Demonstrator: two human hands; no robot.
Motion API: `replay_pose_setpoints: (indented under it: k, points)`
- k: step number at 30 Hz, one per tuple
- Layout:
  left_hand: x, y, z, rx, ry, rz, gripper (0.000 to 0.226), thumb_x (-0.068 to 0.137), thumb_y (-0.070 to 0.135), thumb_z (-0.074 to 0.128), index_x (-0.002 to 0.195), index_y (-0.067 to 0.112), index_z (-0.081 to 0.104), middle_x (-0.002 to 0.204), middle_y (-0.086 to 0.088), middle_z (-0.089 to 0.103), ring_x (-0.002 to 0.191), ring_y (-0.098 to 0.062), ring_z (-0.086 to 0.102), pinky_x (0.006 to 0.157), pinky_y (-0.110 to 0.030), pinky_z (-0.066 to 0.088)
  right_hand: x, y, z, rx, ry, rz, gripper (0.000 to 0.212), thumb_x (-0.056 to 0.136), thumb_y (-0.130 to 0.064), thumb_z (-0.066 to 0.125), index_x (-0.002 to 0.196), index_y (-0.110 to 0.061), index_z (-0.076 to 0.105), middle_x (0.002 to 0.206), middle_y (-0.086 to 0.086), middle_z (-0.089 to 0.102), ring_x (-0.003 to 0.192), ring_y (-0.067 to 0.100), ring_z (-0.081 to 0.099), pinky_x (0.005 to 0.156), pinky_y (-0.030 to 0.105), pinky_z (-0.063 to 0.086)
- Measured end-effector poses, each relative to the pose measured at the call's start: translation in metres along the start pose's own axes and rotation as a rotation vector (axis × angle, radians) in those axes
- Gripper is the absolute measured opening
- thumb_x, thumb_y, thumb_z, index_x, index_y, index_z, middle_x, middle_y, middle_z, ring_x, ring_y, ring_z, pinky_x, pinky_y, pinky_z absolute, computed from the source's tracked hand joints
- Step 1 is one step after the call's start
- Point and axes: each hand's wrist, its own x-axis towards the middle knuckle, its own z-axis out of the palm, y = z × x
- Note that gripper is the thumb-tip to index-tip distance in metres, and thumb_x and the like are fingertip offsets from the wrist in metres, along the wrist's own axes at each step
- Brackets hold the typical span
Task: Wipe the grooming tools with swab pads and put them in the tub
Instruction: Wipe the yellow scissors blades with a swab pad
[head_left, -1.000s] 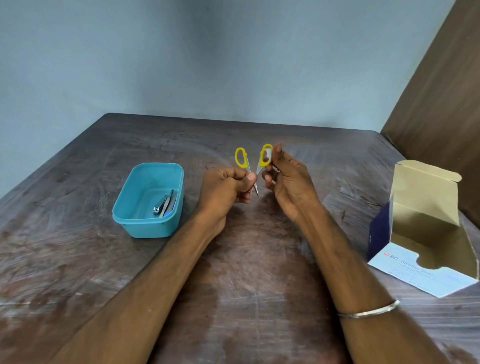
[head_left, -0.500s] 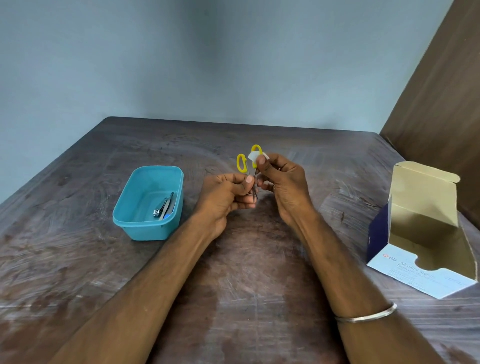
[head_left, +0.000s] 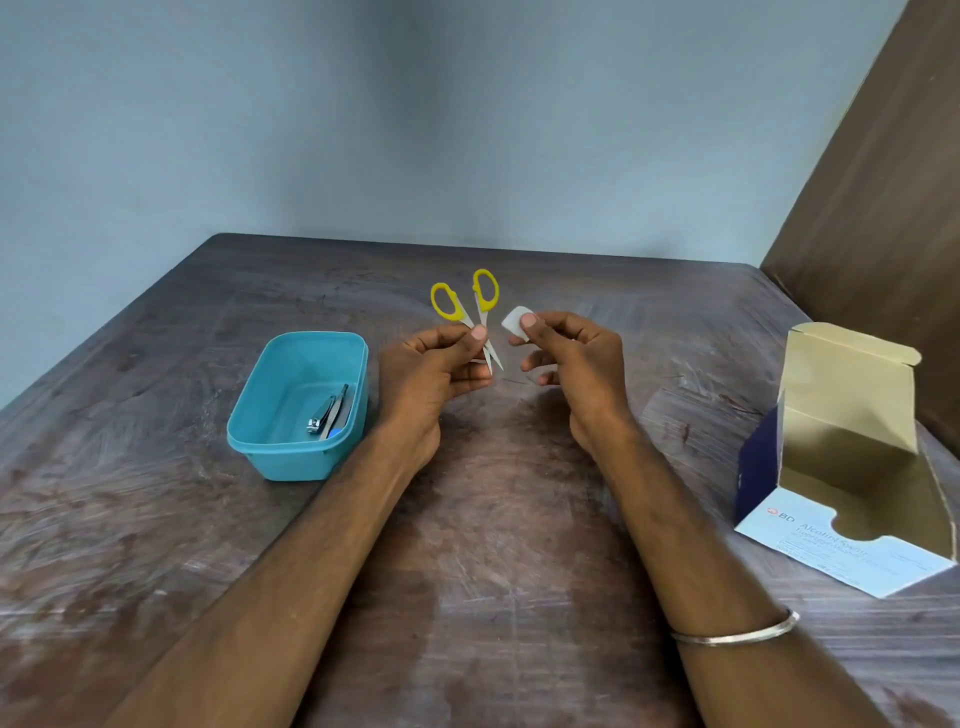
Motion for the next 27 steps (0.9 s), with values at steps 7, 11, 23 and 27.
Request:
replay_pose_setpoints:
  k: [7,11,23,27]
  points:
    - [0.000,-0.001,-0.001,-0.018,0.063,0.051,0.013,0.082,0.012,0.078,0.090,0.005,0.073,0.080,-0.012,0.075,0.064,-0.020,0.073,0.065,-0.029,0.061,-0.004,0.001,0.006,-0.236,-0.171,-0.189,0.011,0.085,-0.020,0.077,0.094,-0.014,0.081,0.080,0.002,0.077,0.061,0.014,0.065,0.058,0.023,0.050]
    - [0.000,-0.002,-0.001,-0.036,0.065,0.036,0.015,0.080,0.012,0.079,0.091,0.003,0.072,0.084,-0.014,0.077,0.068,-0.021,0.074,0.065,-0.030,0.061,-0.005,0.005,0.008,-0.351,-0.199,-0.269,0.018,0.078,-0.021,0.084,0.095,-0.024,0.080,0.078,-0.007,0.077,0.067,0.018,0.069,0.067,0.035,0.057]
    - [-0.005,0.002,0.003,0.180,0.168,0.110,0.016,0.076,0.025,0.084,0.082,0.012,0.077,0.073,-0.003,0.073,0.067,-0.016,0.067,0.060,-0.031,0.062,-0.001,0.009,0.005,-0.548,-0.166,-0.454,0.005,0.085,-0.021,0.075,0.086,-0.021,0.080,0.076,-0.011,0.074,0.063,0.008,0.065,0.060,0.037,0.056]
    - [-0.005,0.003,0.002,0.198,0.159,0.102,0.014,0.076,0.026,0.083,0.081,0.015,0.076,0.072,0.000,0.072,0.065,-0.014,0.064,0.060,-0.034,0.060,-0.002,0.009,0.004,-0.515,-0.182,-0.423,0.004,0.085,-0.019,0.076,0.085,-0.017,0.080,0.076,-0.009,0.074,0.064,0.007,0.065,0.059,0.034,0.055]
